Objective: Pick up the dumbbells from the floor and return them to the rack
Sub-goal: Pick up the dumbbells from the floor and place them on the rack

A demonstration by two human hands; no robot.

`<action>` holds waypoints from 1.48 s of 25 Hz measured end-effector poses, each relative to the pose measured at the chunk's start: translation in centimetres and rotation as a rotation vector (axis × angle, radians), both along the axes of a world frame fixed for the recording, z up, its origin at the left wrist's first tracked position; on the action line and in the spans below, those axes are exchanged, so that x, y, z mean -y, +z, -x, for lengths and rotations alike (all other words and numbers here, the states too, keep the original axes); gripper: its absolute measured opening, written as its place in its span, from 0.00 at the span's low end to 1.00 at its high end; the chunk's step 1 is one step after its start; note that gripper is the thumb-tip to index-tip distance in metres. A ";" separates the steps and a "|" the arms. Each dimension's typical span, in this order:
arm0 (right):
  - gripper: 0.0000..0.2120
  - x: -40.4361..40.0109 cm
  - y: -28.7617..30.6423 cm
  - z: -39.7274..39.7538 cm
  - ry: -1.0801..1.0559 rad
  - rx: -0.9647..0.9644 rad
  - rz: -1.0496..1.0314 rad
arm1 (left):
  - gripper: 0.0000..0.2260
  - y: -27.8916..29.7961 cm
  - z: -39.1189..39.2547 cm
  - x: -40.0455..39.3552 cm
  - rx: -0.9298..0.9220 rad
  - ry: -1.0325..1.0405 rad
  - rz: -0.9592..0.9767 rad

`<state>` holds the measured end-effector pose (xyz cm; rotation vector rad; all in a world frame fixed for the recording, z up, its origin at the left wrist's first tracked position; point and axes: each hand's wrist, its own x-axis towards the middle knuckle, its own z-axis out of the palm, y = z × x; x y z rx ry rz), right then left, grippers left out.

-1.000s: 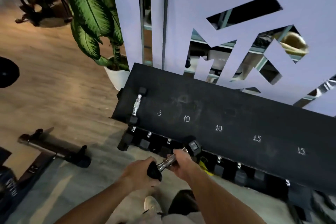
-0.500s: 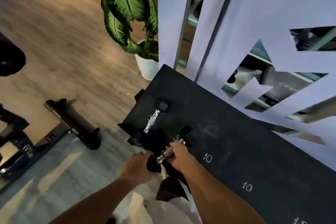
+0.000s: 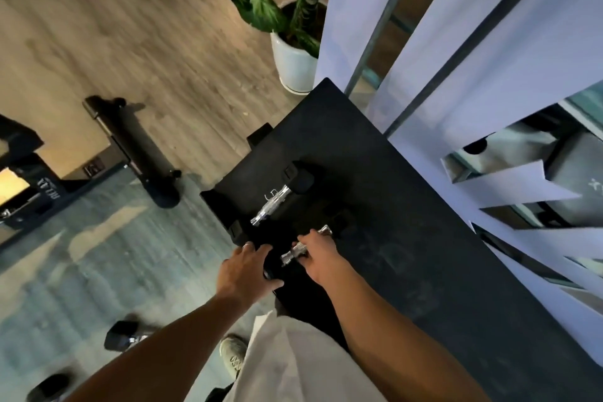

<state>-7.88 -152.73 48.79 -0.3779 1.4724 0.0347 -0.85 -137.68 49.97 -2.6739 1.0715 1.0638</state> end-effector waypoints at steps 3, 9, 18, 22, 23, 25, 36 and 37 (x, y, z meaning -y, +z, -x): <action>0.21 0.2 -0.6 -0.5 0.061 -0.134 0.044 | 0.28 -0.6 0.0 -1.0 -0.042 -0.010 -0.037; 0.21 -1.9 0.5 -0.4 0.043 -0.163 0.072 | 0.18 -0.1 0.1 -5.6 -0.310 0.122 -0.099; 0.12 -17.5 4.6 -1.5 1.092 -0.236 0.560 | 0.13 5.2 2.8 -19.0 -0.295 0.541 0.119; 0.08 -28.4 6.2 0.6 1.327 -0.025 0.348 | 0.10 7.2 9.0 -33.6 -0.260 0.968 0.218; 0.08 -31.5 6.6 1.3 1.409 -0.005 0.355 | 0.10 7.4 11.3 -37.4 -0.253 1.045 0.207; 0.07 -37.9 7.4 2.3 1.545 0.051 0.369 | 0.10 7.7 15.5 -44.4 -0.248 1.183 0.195; 0.07 -65.3 10.1 4.0 2.078 0.231 0.333 | 0.10 9.8 26.8 -65.8 -0.205 1.692 0.318; 0.07 -67.0 9.6 3.7 2.116 0.233 0.327 | 0.10 9.6 27.0 -67.2 -0.207 1.721 0.325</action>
